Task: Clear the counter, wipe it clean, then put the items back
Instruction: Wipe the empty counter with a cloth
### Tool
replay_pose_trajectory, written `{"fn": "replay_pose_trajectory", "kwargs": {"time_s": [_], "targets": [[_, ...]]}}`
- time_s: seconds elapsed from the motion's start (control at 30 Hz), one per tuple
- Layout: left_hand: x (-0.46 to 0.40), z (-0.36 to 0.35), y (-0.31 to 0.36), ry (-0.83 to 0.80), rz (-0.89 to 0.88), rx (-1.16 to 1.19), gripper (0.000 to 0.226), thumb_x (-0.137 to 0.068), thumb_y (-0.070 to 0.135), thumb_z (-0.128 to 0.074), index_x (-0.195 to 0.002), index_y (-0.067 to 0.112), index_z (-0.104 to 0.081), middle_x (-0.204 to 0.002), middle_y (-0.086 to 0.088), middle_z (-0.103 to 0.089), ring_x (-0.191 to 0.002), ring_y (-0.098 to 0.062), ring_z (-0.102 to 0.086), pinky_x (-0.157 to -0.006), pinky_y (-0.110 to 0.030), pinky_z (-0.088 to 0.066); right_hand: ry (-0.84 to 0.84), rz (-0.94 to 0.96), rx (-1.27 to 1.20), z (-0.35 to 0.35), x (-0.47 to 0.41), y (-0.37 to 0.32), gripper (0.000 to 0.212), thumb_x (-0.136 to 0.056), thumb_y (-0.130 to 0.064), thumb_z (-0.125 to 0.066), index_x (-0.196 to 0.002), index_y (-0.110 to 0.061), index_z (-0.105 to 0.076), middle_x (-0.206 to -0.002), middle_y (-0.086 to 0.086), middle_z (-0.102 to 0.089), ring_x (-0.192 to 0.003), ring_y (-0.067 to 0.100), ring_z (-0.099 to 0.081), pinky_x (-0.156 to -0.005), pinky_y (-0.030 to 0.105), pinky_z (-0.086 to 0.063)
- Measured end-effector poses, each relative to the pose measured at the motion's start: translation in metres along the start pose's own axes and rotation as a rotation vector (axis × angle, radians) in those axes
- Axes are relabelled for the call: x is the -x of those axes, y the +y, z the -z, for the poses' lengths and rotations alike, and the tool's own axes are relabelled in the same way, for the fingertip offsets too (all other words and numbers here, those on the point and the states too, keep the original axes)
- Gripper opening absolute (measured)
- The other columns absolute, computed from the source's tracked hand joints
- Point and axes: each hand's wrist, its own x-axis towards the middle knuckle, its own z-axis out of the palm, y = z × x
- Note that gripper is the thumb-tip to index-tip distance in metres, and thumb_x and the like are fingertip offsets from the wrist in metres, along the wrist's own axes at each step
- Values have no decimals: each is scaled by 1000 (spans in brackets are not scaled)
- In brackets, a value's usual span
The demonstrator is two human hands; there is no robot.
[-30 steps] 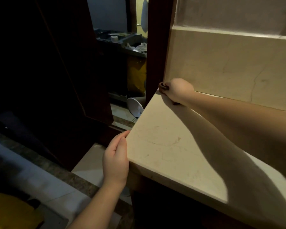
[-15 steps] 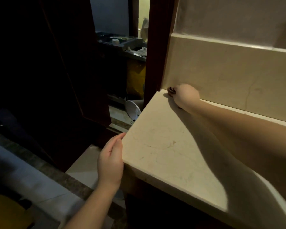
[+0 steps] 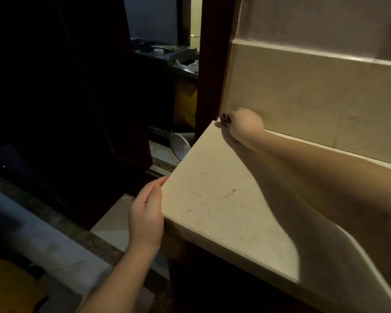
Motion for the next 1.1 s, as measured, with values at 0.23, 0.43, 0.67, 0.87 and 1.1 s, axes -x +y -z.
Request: {"fn": "replay_pose_trajectory", "kwargs": {"time_s": [0.23, 0.43, 0.67, 0.87, 1.1], "targets": [[-1, -1, -2, 0, -4, 43, 27, -100, 19, -44, -102, 35, -65, -100, 17, -70, -99, 4, -61, -78, -16, -46, -38, 178, -65, 12, 47, 21, 41, -96, -46, -46, -86, -9, -60, -93, 13, -58, -88, 33, -57, -65, 34, -39], [-2, 0, -5, 5, 1, 36, 31, -92, 31, -43, -110, 25, -67, -104, 10, -68, -99, 0, -61, -78, -17, -45, -17, 69, -170, 15, 22, 14, 45, -88, -56, -55, -78, -12, -59, -77, 9, -55, -85, 35, -60, -61, 32, -35], [-1, 0, -8, 8, -7, 18, 35, -91, 34, -40, -114, 27, -65, -108, 14, -66, -103, 3, -58, -84, -22, -44, -53, 359, -135, 24, 95, 9, 36, -95, -43, -46, -84, -11, -59, -94, 7, -59, -88, 27, -55, -65, 31, -34], [-2, 0, -7, 11, 18, 32, 31, -98, 24, -43, -120, 17, -65, -110, 9, -67, -106, -3, -59, -85, -22, -45, -41, 152, -94, 23, 45, -3, 52, -92, -57, -45, -80, -7, -56, -88, 15, -59, -85, 34, -58, -61, 33, -32], [-1, 0, -7, 5, 23, 6, 32, -103, 21, -39, -122, 19, -65, -111, 14, -64, -104, 6, -55, -83, -18, -42, -39, 438, -172, 30, 121, 9, 34, -93, -39, -50, -90, -8, -64, -97, 7, -62, -94, 28, -57, -69, 33, -40]]}}
